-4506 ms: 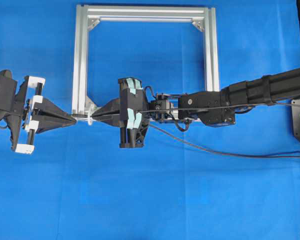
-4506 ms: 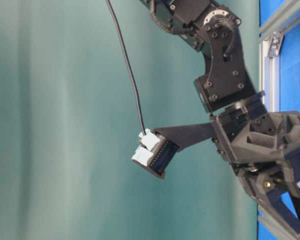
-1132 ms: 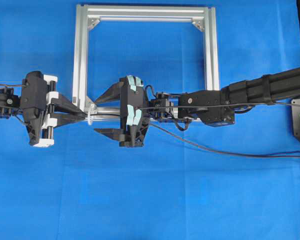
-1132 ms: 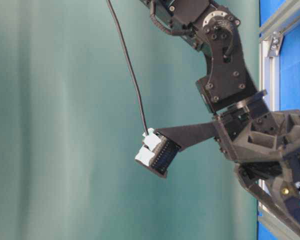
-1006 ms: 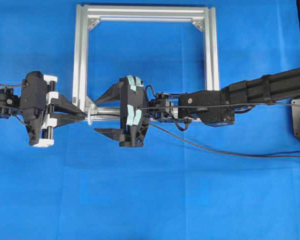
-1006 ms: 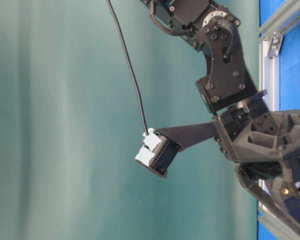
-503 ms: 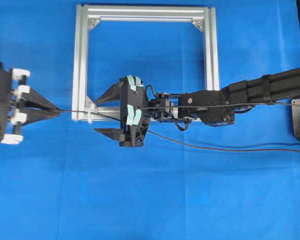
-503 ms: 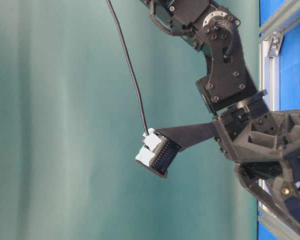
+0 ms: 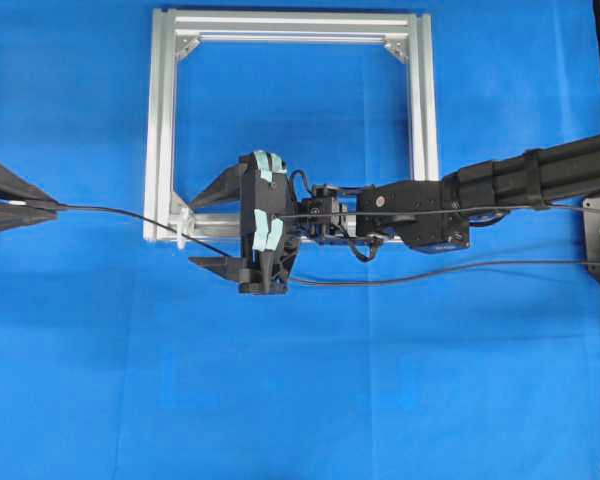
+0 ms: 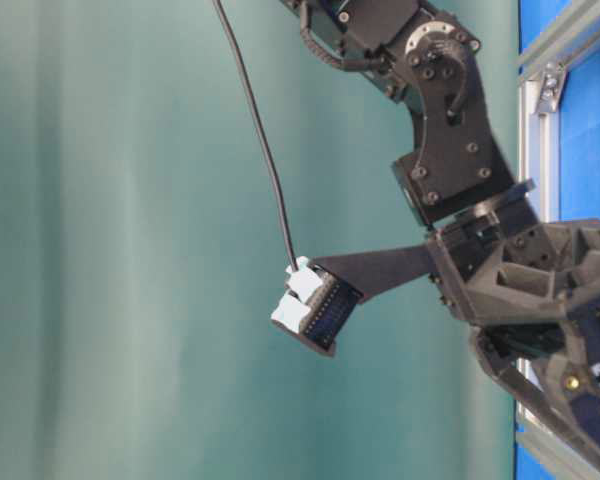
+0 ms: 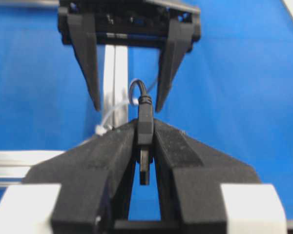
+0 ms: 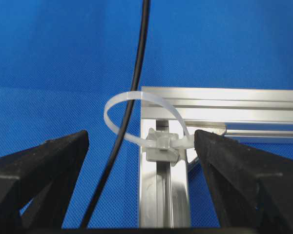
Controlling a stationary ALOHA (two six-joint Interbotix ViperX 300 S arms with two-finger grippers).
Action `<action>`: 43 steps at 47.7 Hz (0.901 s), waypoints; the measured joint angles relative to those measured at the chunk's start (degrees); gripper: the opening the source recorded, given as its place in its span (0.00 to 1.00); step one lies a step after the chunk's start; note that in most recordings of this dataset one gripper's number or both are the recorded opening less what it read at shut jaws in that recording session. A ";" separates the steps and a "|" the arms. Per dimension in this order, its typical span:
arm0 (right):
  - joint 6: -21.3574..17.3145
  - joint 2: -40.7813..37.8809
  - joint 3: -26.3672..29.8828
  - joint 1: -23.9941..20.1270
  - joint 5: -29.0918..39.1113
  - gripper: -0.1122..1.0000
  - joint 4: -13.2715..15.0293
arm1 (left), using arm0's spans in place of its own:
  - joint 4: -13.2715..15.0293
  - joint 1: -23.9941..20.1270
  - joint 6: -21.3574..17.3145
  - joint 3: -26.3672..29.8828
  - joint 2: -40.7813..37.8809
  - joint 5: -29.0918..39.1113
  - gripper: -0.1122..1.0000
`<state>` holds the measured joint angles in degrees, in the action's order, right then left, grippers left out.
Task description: Insert the wire through the string loop located on the left side.
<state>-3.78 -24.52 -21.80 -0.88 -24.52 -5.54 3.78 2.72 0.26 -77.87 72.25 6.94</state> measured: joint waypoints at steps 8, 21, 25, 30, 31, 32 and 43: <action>0.00 0.00 -0.09 0.00 -0.09 0.97 -0.09 | -0.18 -2.72 0.53 0.70 2.90 5.36 0.17; 0.00 0.00 -0.09 0.00 -0.18 0.97 -0.09 | -0.18 -2.55 0.53 0.35 1.67 3.78 0.17; 0.00 0.00 -0.09 0.00 -0.26 0.97 -0.09 | -0.18 -2.46 0.62 0.26 1.58 3.78 0.16; 0.00 0.00 -0.09 0.00 -0.26 0.97 -0.09 | -0.18 -2.20 0.62 0.26 1.58 3.78 0.17; 0.00 0.00 -0.09 0.00 -0.18 0.97 -0.09 | -0.18 -2.20 0.62 0.26 1.58 3.78 0.17; 0.00 0.00 0.00 0.00 -0.26 0.97 -0.09 | -0.18 -2.11 0.62 0.26 1.58 3.78 0.17; 0.00 0.00 -0.09 0.00 -0.26 0.97 -0.09 | -0.09 -0.79 0.88 0.26 1.58 3.87 0.18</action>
<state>-3.78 -24.52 -21.88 -0.88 -24.79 -5.63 3.69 1.93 1.14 -77.61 73.83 10.81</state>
